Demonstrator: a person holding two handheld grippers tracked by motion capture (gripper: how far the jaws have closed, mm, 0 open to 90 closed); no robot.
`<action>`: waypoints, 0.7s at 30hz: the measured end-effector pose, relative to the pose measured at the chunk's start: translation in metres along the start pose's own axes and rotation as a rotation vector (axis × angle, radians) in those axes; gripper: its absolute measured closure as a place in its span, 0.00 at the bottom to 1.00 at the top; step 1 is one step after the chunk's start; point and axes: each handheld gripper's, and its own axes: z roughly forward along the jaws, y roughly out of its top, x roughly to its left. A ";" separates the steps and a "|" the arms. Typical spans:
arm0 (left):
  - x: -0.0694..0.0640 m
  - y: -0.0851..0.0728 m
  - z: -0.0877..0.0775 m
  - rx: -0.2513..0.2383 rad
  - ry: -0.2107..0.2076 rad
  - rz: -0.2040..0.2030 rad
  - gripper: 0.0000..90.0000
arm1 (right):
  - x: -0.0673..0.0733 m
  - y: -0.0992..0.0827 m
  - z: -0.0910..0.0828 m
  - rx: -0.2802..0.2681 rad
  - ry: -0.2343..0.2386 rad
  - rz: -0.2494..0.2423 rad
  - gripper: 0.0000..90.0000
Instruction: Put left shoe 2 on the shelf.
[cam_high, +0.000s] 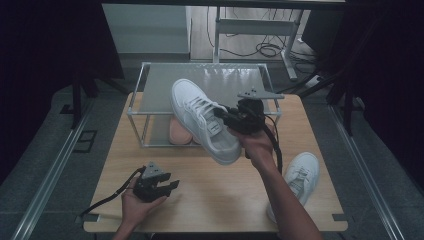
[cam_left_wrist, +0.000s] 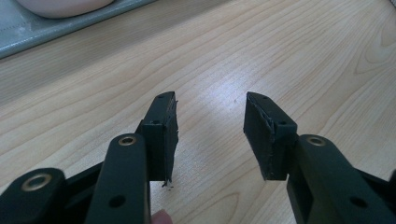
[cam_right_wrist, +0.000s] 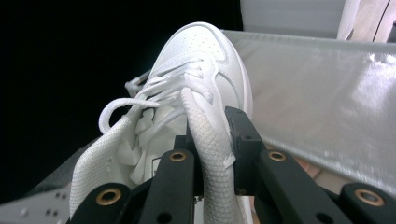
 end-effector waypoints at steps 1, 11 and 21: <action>0.000 0.000 0.000 0.000 0.000 0.000 0.61 | 0.000 0.000 0.000 0.000 0.000 0.000 0.91; 0.000 0.000 0.001 0.000 -0.003 -0.003 0.61 | -0.014 0.037 0.033 -0.014 -0.054 0.047 0.91; 0.002 0.001 0.000 0.000 -0.006 0.003 0.61 | -0.032 0.069 0.060 -0.042 -0.132 0.146 0.91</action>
